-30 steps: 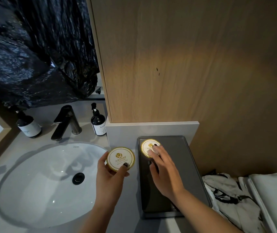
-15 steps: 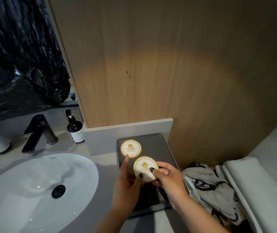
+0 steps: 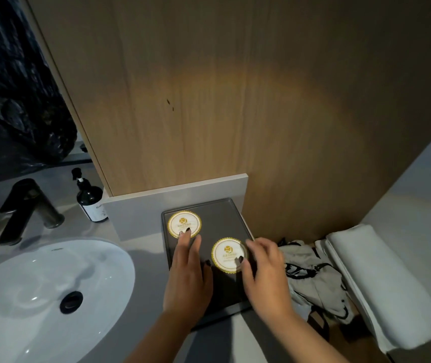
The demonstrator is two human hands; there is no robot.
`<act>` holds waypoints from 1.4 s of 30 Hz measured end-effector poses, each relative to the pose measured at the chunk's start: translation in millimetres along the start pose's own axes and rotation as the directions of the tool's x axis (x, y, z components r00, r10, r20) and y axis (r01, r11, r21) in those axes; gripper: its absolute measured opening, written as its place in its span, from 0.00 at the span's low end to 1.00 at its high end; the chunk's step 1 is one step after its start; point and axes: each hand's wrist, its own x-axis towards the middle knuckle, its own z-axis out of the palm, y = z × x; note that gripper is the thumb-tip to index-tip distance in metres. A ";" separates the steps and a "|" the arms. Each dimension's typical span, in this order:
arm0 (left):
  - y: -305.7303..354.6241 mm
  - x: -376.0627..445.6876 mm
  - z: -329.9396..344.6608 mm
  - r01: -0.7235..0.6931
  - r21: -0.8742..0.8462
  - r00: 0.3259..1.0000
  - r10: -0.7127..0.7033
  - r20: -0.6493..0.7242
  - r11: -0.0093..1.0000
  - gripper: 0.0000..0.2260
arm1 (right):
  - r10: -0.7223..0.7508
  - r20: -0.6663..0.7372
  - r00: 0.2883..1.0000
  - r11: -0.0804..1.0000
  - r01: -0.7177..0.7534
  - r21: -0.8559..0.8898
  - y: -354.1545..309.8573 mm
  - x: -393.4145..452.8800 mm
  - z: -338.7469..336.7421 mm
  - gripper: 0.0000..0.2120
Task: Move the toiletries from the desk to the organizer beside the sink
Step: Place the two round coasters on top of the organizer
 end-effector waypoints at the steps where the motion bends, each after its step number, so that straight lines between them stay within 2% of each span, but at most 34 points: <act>1: -4.0 4.3 0.7 -0.031 0.044 1.000 0.030 0.007 0.999 0.24 | -0.103 0.044 0.994 0.993 0.106 -0.056 0.9 -3.8 -0.5 0.15; 3: -12.2 14.1 2.2 -0.078 0.138 0.996 0.073 0.047 0.987 0.24 | -0.243 0.165 0.956 0.956 0.265 -0.126 4.7 -10.4 2.4 0.15; 5: -15.3 20.8 1.8 -0.073 0.196 0.994 0.055 0.095 0.978 0.25 | -0.268 0.251 0.930 0.941 0.309 -0.140 7.4 -13.4 7.1 0.16; 11: -10.5 21.3 -2.3 -0.052 0.289 0.978 -0.010 0.210 0.956 0.24 | -0.179 0.294 0.939 0.939 0.252 -0.235 4.2 -1.1 22.5 0.22; 17: -11.4 21.3 -0.3 0.012 0.338 0.978 -0.082 0.193 0.941 0.26 | -0.158 0.393 0.906 0.943 0.257 -0.212 2.1 25.0 29.5 0.29; 22: -8.7 23.0 -3.3 0.020 0.346 0.963 -0.111 0.246 0.938 0.28 | -0.137 0.409 0.902 0.940 0.248 -0.234 1.5 46.0 36.4 0.31; 25: -6.4 23.4 -6.7 0.028 0.347 0.958 -0.125 0.260 0.937 0.31 | -0.142 0.368 0.919 0.934 0.248 -0.258 -0.2 50.6 38.9 0.31; 31: -3.7 24.7 -9.8 0.038 0.333 0.960 -0.127 0.250 0.942 0.26 | -0.152 0.397 0.905 0.923 0.273 -0.270 -1.6 52.2 39.0 0.33; 36: -5.4 24.4 -8.5 0.071 0.278 0.964 -0.137 0.229 0.958 0.27 | -0.127 0.384 0.914 0.920 0.254 -0.300 -3.6 52.4 36.7 0.27; 42: -6.3 24.3 -7.1 0.069 0.273 0.959 -0.139 0.247 0.960 0.27 | -0.142 0.393 0.908 0.904 0.281 -0.322 -5.8 53.3 36.4 0.31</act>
